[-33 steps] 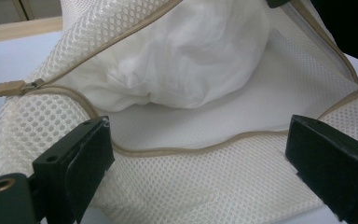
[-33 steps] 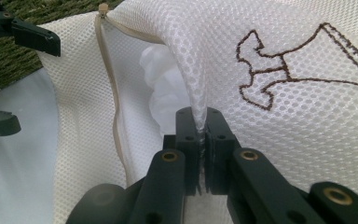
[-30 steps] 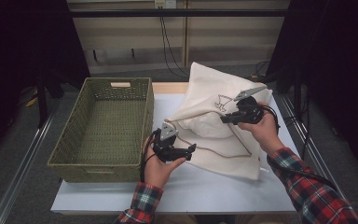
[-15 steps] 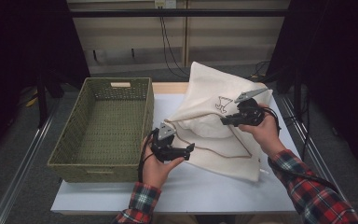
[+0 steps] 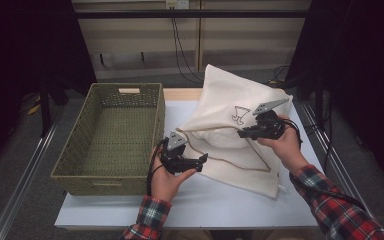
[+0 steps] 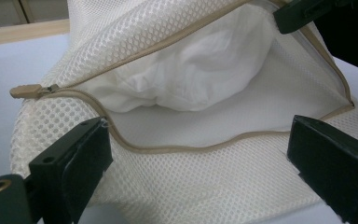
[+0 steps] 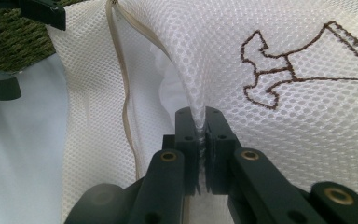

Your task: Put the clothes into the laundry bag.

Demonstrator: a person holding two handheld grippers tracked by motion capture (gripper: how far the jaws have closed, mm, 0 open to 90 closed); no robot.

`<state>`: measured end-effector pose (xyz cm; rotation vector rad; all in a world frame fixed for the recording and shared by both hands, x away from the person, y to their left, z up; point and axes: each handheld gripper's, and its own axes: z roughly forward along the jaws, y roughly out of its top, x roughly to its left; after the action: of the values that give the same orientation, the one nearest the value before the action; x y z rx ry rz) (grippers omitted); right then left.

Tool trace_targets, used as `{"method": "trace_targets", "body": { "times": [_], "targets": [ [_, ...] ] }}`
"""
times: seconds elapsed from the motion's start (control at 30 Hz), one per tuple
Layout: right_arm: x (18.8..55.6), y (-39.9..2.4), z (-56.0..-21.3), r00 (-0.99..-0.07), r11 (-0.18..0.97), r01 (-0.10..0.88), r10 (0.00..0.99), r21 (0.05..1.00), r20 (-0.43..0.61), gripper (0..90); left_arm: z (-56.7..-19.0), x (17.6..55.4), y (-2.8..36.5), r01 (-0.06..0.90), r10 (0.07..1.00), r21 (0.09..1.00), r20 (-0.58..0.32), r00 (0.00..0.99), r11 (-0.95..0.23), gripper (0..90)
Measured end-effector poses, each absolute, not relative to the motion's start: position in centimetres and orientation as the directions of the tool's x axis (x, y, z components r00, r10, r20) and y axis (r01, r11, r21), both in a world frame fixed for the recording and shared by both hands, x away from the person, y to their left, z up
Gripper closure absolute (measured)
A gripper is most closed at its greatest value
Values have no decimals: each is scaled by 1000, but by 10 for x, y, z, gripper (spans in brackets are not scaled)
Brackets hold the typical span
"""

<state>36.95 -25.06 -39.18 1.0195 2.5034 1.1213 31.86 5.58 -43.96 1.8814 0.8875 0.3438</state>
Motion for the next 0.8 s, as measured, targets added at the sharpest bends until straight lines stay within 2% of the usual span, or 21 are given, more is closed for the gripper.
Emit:
{"method": "trace_targets", "body": {
  "times": [0.37, 0.7, 0.8],
  "targets": [
    [367, -249, -393, -745, 482, 496, 663, 722, 69, 847, -441, 318, 56, 429, 702, 871, -150, 696, -240, 62],
    [368, -242, -391, -752, 493, 488, 656, 720, 61, 759, -441, 318, 54, 428, 700, 870, -146, 699, -246, 63],
    [368, -241, -388, -747, 489, 488, 662, 723, 57, 709, -441, 318, 53, 429, 697, 869, -149, 702, -246, 63]
  ]
}}
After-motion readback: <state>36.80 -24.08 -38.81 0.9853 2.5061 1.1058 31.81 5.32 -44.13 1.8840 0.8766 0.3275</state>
